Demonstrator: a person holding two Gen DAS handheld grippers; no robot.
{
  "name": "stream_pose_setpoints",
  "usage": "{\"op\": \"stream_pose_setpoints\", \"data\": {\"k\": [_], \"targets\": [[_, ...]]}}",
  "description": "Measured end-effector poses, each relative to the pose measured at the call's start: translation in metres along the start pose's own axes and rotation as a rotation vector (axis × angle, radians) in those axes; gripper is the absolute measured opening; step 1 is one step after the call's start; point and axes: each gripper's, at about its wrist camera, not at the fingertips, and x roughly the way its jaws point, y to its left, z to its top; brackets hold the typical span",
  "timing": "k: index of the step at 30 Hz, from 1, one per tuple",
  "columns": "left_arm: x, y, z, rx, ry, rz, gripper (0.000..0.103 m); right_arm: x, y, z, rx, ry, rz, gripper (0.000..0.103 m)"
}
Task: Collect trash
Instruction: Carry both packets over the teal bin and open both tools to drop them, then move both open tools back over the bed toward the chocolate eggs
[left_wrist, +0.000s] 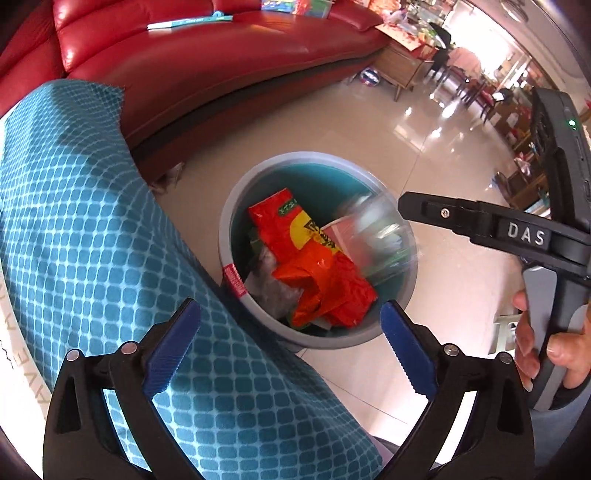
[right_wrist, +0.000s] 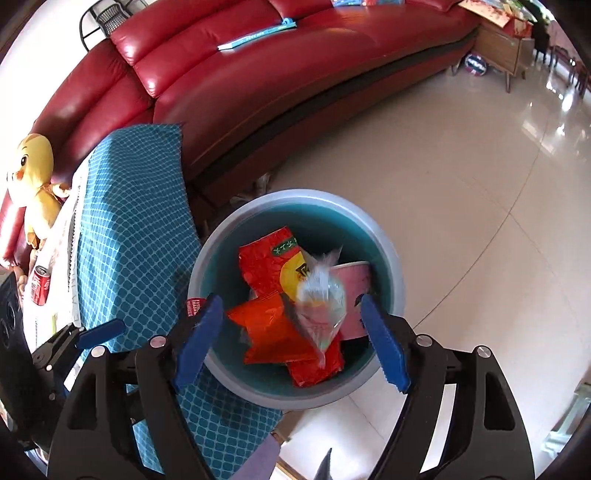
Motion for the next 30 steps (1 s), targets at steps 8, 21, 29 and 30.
{"op": "stream_pose_setpoints", "data": {"k": [8,21,29,30], "targets": [[-0.012,0.006,-0.012,-0.01,-0.014,-0.019,0.098,-0.001,0.008,-0.005,-0.004,0.035,-0.041,0.08],[-0.056,0.028,-0.037,-0.047,-0.078,-0.011,0.098,-0.022,0.05,-0.018,-0.081,0.029,-0.082,0.082],[-0.093,0.058,-0.07,-0.109,-0.132,0.014,0.099,-0.024,0.099,-0.042,-0.149,0.06,-0.065,0.085],[-0.098,0.063,-0.076,-0.119,-0.14,0.021,0.099,-0.024,0.108,-0.046,-0.164,0.067,-0.059,0.085]]}}
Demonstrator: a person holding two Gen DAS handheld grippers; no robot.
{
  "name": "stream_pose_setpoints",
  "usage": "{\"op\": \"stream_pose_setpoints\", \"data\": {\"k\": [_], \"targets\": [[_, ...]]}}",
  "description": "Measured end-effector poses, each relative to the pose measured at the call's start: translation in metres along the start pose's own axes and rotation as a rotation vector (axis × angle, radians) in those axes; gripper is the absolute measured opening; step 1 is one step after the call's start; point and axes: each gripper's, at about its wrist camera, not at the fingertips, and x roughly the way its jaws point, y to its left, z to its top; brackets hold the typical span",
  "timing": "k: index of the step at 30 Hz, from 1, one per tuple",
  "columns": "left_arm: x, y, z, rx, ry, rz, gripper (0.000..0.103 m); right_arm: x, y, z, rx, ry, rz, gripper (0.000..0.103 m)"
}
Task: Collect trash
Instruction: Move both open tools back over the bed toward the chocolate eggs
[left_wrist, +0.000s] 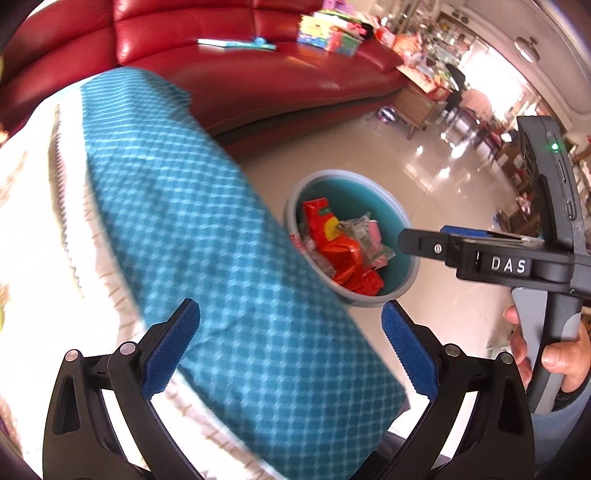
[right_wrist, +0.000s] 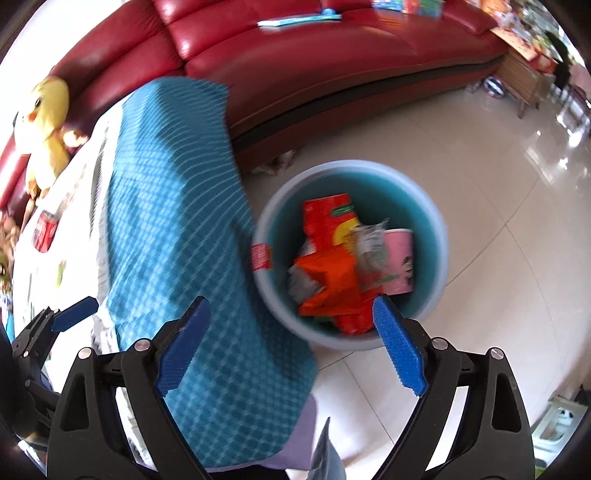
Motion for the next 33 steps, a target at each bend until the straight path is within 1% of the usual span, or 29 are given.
{"op": "stream_pose_setpoints", "data": {"k": [7,13,16,23,25,27,31,33], "targets": [[-0.041,0.049,-0.038,-0.087,-0.035,0.07,0.099,0.002,0.059,-0.013,-0.081,0.037,0.044,0.085],[-0.082,0.103,-0.077,-0.213,-0.079,0.152,0.099,0.002,0.122,-0.027,-0.186,0.05,0.082,0.085],[-0.1,0.129,-0.1,-0.278,-0.097,0.208,0.099,0.006,0.155,-0.038,-0.237,0.07,0.106,0.085],[-0.142,0.185,-0.149,-0.415,-0.144,0.303,0.099,0.016,0.214,-0.058,-0.317,0.112,0.156,0.085],[-0.152,0.2,-0.162,-0.455,-0.156,0.319,0.099,0.019,0.23,-0.064,-0.342,0.125,0.165,0.085],[-0.162,0.211,-0.172,-0.486,-0.168,0.323,0.099,0.023,0.245,-0.069,-0.361,0.146,0.175,0.085],[-0.175,0.232,-0.184,-0.533,-0.194,0.371,0.099,0.029,0.273,-0.076,-0.397,0.173,0.188,0.085],[-0.178,0.245,-0.19,-0.558,-0.199,0.378,0.099,0.03,0.282,-0.077,-0.413,0.177,0.193,0.085]]}}
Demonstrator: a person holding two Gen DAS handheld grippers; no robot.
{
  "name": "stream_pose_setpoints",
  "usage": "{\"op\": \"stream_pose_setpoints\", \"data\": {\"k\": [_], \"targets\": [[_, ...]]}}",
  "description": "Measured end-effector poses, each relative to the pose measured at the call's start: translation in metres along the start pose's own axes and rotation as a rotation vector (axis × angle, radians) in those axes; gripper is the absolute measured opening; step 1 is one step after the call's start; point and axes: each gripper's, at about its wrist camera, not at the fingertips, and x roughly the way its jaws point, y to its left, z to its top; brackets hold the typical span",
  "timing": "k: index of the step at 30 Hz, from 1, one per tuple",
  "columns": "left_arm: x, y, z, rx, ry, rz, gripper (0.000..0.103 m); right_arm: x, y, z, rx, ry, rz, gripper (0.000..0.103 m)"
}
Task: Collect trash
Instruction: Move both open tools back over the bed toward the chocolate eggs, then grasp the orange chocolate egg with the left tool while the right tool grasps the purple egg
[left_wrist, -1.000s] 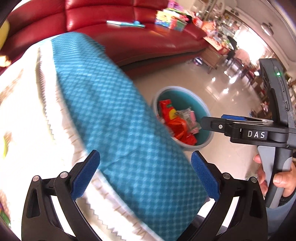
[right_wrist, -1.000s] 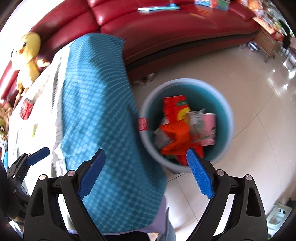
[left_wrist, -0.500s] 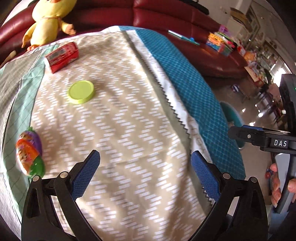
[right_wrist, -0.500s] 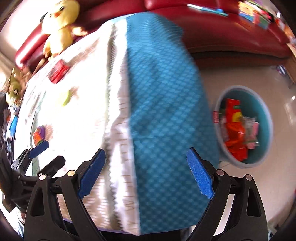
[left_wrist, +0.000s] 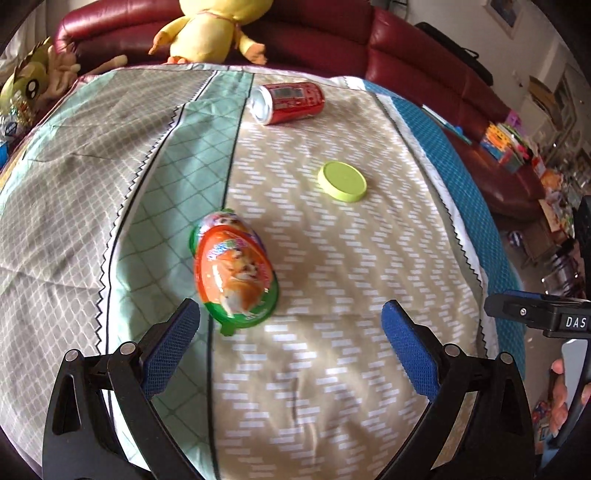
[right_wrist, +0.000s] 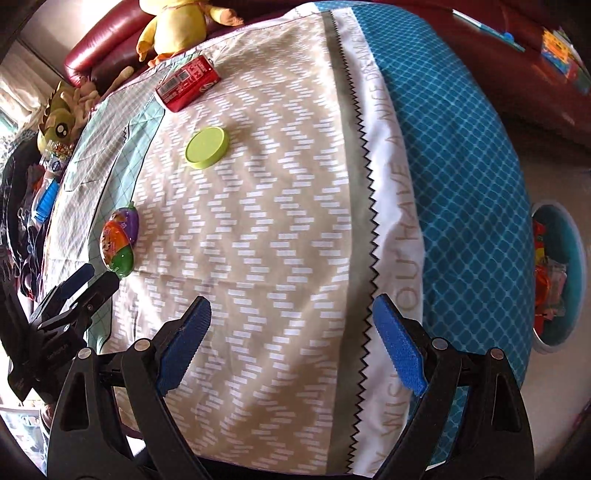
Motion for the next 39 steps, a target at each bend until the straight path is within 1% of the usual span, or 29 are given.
{"op": "stream_pose_setpoints", "data": {"k": [2,4,5,7,9,11,13,14,16,19,21,24,27,29,30,32,34,39], "targets": [[0.004,0.009,0.002,-0.022,0.004,0.007,0.097,0.003,0.007,0.003,-0.01,0.005,0.003,0.085],[0.009,0.015,0.002,-0.03,0.014,0.02,0.085,0.006,0.011,0.008,-0.009,0.01,0.012,0.085],[0.013,0.018,0.002,-0.034,0.023,0.024,0.077,0.008,0.012,0.011,-0.008,0.012,0.015,0.085],[0.021,0.022,0.003,-0.044,0.049,0.02,0.07,0.01,0.014,0.013,-0.007,0.019,0.018,0.085],[0.028,0.024,0.003,-0.044,0.061,0.025,0.07,0.014,0.018,0.016,-0.013,0.024,0.015,0.085],[0.03,0.023,0.004,-0.034,0.048,0.031,0.068,0.018,0.023,0.019,-0.02,0.032,0.012,0.085],[0.029,0.024,0.005,-0.031,0.038,0.024,0.052,0.021,0.028,0.021,-0.027,0.038,0.008,0.085],[0.027,0.026,0.006,-0.029,0.037,0.011,0.052,0.023,0.032,0.023,-0.032,0.04,0.007,0.085],[0.02,0.03,0.006,-0.01,0.023,0.018,0.051,0.025,0.04,0.026,-0.042,0.044,0.011,0.085],[0.003,0.043,0.007,-0.003,0.001,-0.004,0.051,0.03,0.06,0.031,-0.069,0.055,0.028,0.085],[-0.009,0.057,0.009,0.0,-0.018,-0.003,0.052,0.036,0.08,0.035,-0.096,0.063,0.05,0.085],[-0.021,0.083,0.009,-0.015,-0.028,-0.014,0.052,0.047,0.112,0.042,-0.14,0.069,0.081,0.085],[-0.027,0.106,0.005,-0.04,-0.029,-0.002,0.052,0.06,0.144,0.047,-0.196,0.068,0.112,0.085],[-0.029,0.117,0.002,-0.058,-0.027,-0.008,0.052,0.07,0.165,0.049,-0.234,0.071,0.119,0.085],[-0.029,0.121,0.0,-0.063,-0.028,-0.005,0.052,0.074,0.173,0.051,-0.247,0.073,0.124,0.084],[-0.029,0.127,-0.003,-0.07,-0.025,-0.012,0.052,0.082,0.188,0.053,-0.277,0.084,0.132,0.068],[-0.028,0.13,-0.006,-0.07,-0.02,-0.016,0.052,0.09,0.199,0.056,-0.297,0.103,0.14,0.057],[-0.024,0.136,-0.008,-0.094,-0.01,-0.028,0.052,0.109,0.217,0.063,-0.334,0.134,0.131,0.056]]}}
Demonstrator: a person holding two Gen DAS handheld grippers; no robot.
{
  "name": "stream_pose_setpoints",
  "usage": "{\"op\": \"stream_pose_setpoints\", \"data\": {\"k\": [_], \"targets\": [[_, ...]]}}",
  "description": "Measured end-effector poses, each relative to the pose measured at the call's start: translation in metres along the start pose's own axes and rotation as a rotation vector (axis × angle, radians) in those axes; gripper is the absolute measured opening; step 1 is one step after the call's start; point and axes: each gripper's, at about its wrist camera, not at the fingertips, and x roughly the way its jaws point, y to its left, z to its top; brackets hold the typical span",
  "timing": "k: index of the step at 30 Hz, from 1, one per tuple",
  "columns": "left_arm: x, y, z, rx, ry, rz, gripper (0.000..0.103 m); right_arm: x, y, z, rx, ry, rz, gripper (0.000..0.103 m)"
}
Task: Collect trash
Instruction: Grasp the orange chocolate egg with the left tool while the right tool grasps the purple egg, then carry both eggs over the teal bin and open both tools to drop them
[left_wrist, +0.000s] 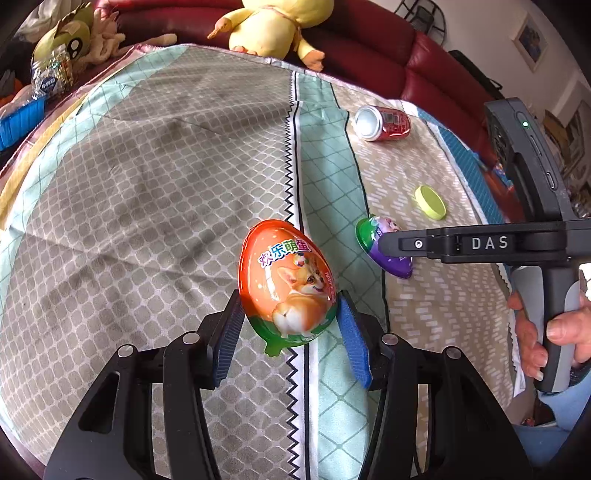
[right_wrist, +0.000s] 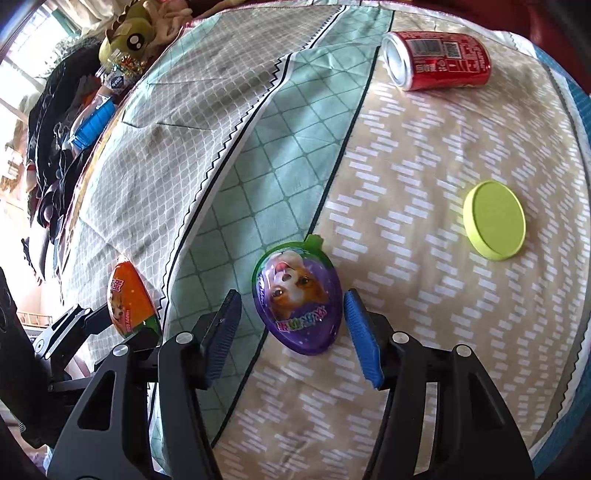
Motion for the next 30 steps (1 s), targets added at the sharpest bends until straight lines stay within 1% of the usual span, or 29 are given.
{"op": "stream_pose_setpoints", "data": {"k": [2,4,5,7,10,13,21,30], "targets": [[0.001,0.001,0.0,-0.004,0.001,0.001,0.052,0.005,0.004,0.003,-0.017,0.002,-0.019,0.056],[0.002,0.0,0.0,-0.009,0.003,-0.001,0.052,0.009,0.004,0.002,-0.033,-0.001,-0.044,0.046],[0.002,-0.001,0.0,-0.009,0.004,-0.001,0.052,0.008,0.004,0.001,-0.044,-0.018,-0.06,0.047],[0.003,-0.004,0.001,-0.006,0.006,-0.005,0.052,0.004,0.0,-0.003,-0.027,-0.017,-0.039,0.046],[0.006,-0.016,0.004,0.016,0.01,-0.013,0.052,-0.01,-0.016,-0.012,0.003,-0.038,-0.034,0.046],[0.007,-0.034,0.007,0.048,0.009,-0.027,0.052,-0.032,-0.036,-0.022,0.042,-0.077,-0.039,0.047],[0.015,-0.104,0.015,0.177,0.01,-0.083,0.052,-0.083,-0.096,-0.053,0.152,-0.163,-0.055,0.047],[0.031,-0.193,0.013,0.326,0.038,-0.156,0.052,-0.136,-0.161,-0.1,0.273,-0.265,-0.07,0.047]]}}
